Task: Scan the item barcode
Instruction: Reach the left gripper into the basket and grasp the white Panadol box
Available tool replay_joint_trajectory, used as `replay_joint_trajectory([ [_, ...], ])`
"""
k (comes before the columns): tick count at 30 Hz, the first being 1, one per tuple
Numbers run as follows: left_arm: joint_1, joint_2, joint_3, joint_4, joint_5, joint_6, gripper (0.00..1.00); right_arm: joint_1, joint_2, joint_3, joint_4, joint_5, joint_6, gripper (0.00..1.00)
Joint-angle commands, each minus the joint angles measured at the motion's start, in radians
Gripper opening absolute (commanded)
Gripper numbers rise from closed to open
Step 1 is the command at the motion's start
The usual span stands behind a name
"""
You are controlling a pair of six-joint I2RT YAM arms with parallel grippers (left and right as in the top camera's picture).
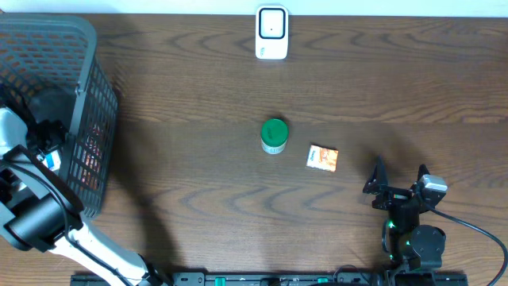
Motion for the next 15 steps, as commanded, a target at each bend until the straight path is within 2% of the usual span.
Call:
replay_joint_trajectory([
  [1, 0.001, 0.069, -0.017, -0.007, 0.004, 0.003, 0.98, -0.012, -0.006, -0.001, -0.004, -0.002, -0.013, 0.99],
  [2, 0.0, 0.073, -0.017, -0.011, 0.008, 0.002, 0.98, -0.012, -0.006, -0.001, -0.004, -0.002, -0.013, 0.99],
  [4, 0.0, 0.074, -0.017, -0.02, 0.012, -0.011, 0.77, -0.012, -0.006, -0.001, -0.004, -0.002, -0.013, 0.99],
  [7, 0.0, 0.063, -0.016, -0.039, 0.011, -0.032, 0.54, -0.012, -0.006, -0.001, -0.004, -0.002, -0.013, 0.99],
  [8, 0.0, 0.058, -0.016, -0.048, 0.011, -0.032, 0.52, -0.012, -0.006, -0.001, -0.004, -0.002, -0.013, 0.99],
  [15, 0.0, 0.007, -0.011, -0.103, 0.011, -0.074, 0.52, -0.012, -0.006, -0.001, -0.004, -0.002, -0.013, 0.99],
])
